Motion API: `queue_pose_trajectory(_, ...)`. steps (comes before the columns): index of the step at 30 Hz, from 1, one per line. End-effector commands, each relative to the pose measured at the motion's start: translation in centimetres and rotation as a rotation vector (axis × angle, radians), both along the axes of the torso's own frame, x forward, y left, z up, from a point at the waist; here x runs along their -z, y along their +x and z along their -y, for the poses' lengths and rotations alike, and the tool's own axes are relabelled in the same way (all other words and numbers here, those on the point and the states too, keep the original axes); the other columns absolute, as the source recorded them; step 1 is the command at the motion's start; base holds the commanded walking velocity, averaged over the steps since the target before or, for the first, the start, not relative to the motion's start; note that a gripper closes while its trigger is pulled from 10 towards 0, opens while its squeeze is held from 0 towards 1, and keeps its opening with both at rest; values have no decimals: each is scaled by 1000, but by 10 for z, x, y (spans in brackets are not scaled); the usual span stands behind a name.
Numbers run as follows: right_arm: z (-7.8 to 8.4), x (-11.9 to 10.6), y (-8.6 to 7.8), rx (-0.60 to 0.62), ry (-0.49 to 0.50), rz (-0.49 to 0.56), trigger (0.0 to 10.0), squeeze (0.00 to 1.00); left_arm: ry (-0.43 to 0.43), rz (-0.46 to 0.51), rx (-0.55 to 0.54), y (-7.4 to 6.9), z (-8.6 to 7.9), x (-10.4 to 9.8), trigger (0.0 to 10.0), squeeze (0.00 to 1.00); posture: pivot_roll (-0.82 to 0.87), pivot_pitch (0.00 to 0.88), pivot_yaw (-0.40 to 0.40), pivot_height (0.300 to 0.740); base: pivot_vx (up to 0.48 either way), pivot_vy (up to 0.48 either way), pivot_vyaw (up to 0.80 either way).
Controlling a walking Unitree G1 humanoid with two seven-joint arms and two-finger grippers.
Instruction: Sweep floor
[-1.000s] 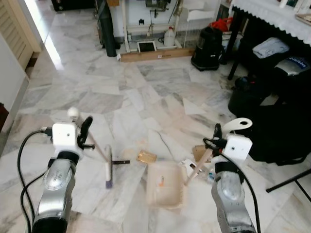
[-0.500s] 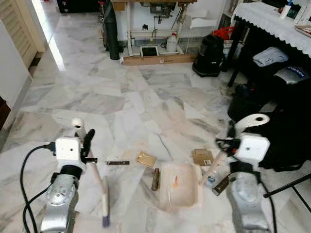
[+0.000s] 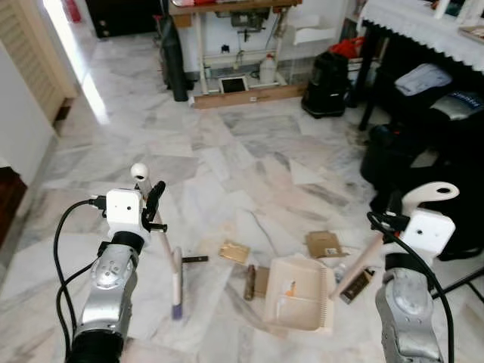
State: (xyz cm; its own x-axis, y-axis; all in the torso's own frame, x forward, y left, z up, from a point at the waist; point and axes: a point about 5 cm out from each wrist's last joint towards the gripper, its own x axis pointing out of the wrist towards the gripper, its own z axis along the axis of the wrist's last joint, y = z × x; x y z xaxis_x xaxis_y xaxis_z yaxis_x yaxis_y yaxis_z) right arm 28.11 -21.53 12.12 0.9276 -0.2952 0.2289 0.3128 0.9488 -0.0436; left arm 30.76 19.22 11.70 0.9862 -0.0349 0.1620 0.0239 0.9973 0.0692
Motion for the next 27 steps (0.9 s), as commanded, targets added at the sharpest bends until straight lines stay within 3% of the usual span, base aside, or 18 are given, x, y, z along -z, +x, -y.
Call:
queue_pose_trajectory(1, -3, -16, 7, -33, -15, 59, 10000, 0, 4, 42, -20, 0, -3, -5, 10000, 0, -21, 0, -39, 740, 0, 0, 0)
queue_pose_trajectory(8, 2, -25, 12, -24, -22, 75, 10000, 0, 3, 53, -39, -3, -7, -6, 10000, 0, -3, 0, -57, 740, 0, 0, 0)
queue_pose_trajectory(17, -9, -30, 7, -25, 23, 81, 10000, 0, -1, 99, -89, -5, -24, -22, 10000, 0, 26, 0, -41, 740, 0, 0, 0)
queue_pose_trajectory(23, -12, -30, 5, 9, 77, 83, 10000, 0, -11, 133, -78, -2, -21, -33, 10000, 0, 34, 0, -6, 740, 0, 0, 0)
queue_pose_trajectory(27, -15, -25, 1, 14, 20, 53, 10000, 0, -27, 143, -57, -3, -17, -39, 10000, 0, 73, 0, 8, 740, 0, 0, 0)
